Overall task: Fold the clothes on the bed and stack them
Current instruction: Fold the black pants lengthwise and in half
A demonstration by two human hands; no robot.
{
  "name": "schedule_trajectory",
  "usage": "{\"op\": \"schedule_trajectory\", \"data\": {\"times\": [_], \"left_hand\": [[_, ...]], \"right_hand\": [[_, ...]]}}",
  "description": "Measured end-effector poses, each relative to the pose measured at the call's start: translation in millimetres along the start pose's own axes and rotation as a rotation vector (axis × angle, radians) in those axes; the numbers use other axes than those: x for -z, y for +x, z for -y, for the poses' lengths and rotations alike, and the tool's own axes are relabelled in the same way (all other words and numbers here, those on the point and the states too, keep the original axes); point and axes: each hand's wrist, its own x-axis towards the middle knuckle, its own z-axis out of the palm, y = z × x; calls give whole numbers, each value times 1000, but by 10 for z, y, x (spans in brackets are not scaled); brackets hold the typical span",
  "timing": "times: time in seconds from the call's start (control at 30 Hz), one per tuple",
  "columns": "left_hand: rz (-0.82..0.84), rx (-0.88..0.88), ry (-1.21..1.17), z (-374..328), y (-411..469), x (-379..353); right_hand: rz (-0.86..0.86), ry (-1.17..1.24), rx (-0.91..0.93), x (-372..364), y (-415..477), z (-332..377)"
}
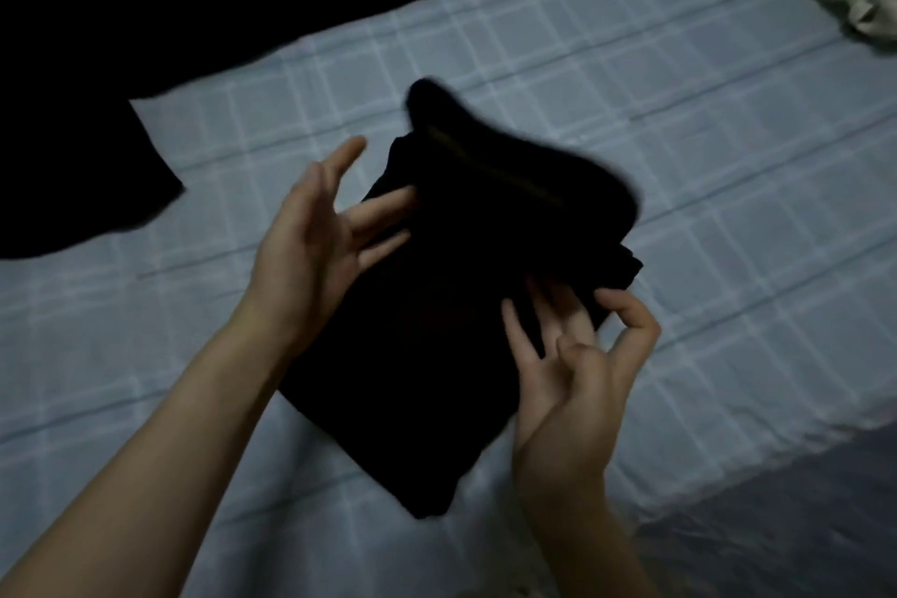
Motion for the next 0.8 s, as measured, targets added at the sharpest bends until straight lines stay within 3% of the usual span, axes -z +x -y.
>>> {"op": "schedule_trajectory", "data": {"times": [0.03,0.1,0.17,0.23,0.33,0.4,0.47,0.53,0.67,0.8], "left_hand": [[0,-20,151,10,22,-70],[60,-237,748,99,88,-184],[134,-376,1531,297,138,-274],[129,-367,1932,464,124,-340],[63,-434,1890,527,120,-271],[-119,-464,1899,563,108,-137],[-243,-336,1897,657,68,-38],[-217,-216,1896,739,40,-28],[-136,-102,1840,529,95,-121],[-132,-200,1759,436,-126,-23]], "right_hand": [[-12,-68,31,-24,35,10],[31,-316,135,-58,121,32],[142,-779,325,-85,251,48],[250,-1221,491,-102,513,28],[262,-1666,493,-131,1038,-3],[239,-1787,417,-9,1199,-93],[243,-1836,382,150,1206,-241],[294,-1901,333,201,1154,-361],[350,-1898,257,86,1251,-261],[537,-1688,241,161,1494,146]]}}
